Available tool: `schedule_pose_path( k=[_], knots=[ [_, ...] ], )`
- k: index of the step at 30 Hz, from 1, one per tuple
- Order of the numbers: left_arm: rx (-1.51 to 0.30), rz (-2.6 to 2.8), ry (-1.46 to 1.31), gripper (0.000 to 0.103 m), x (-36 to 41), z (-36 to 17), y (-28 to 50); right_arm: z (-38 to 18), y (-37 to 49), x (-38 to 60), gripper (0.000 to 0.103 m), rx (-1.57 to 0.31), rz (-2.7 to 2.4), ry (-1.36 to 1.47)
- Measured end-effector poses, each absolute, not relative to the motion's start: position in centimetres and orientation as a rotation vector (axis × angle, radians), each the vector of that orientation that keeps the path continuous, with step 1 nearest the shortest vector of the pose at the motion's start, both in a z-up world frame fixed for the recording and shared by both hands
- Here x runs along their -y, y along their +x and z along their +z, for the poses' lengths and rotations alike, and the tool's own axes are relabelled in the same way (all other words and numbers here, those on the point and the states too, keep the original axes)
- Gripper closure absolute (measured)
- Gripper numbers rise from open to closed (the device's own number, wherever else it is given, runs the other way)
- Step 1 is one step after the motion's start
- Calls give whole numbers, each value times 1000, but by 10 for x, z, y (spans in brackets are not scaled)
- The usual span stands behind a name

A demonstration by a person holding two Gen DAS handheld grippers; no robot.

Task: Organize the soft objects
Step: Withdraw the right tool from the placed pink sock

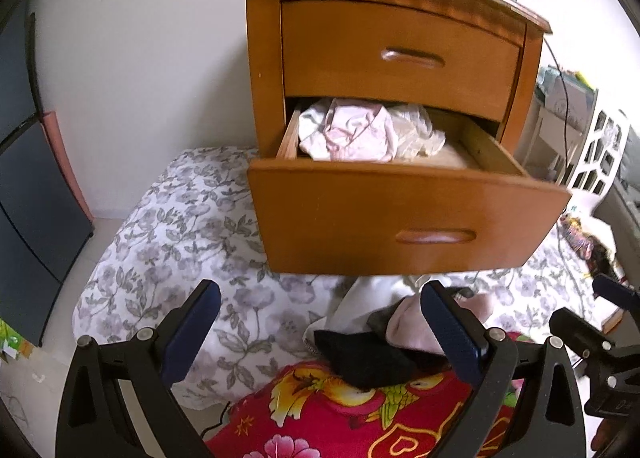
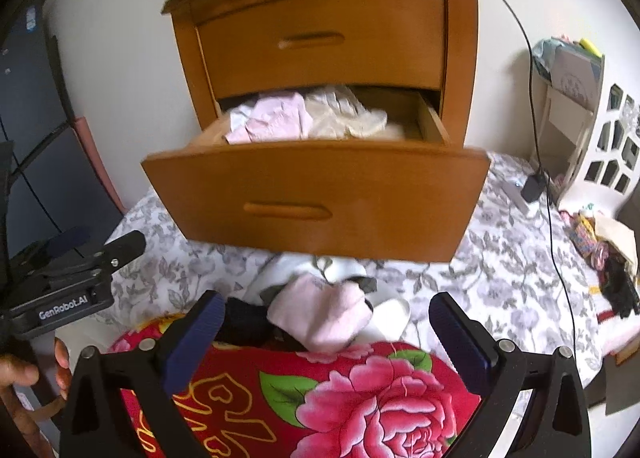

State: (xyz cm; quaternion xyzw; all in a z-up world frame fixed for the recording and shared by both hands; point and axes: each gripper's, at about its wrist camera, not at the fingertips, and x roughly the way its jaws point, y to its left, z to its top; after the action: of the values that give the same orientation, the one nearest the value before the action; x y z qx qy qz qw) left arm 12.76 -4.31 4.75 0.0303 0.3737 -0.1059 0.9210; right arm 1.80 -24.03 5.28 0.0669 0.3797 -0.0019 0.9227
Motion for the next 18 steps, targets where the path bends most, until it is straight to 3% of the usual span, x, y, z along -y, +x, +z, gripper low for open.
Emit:
schedule_pose_path(
  k=[11, 18],
  knots=[
    [-672, -284, 146, 3, 57, 115, 163, 84, 28, 249, 0, -727, 48, 127],
    [-723, -313, 130, 3, 73, 146, 211, 100, 46, 262, 0, -704, 57, 124]
  ],
)
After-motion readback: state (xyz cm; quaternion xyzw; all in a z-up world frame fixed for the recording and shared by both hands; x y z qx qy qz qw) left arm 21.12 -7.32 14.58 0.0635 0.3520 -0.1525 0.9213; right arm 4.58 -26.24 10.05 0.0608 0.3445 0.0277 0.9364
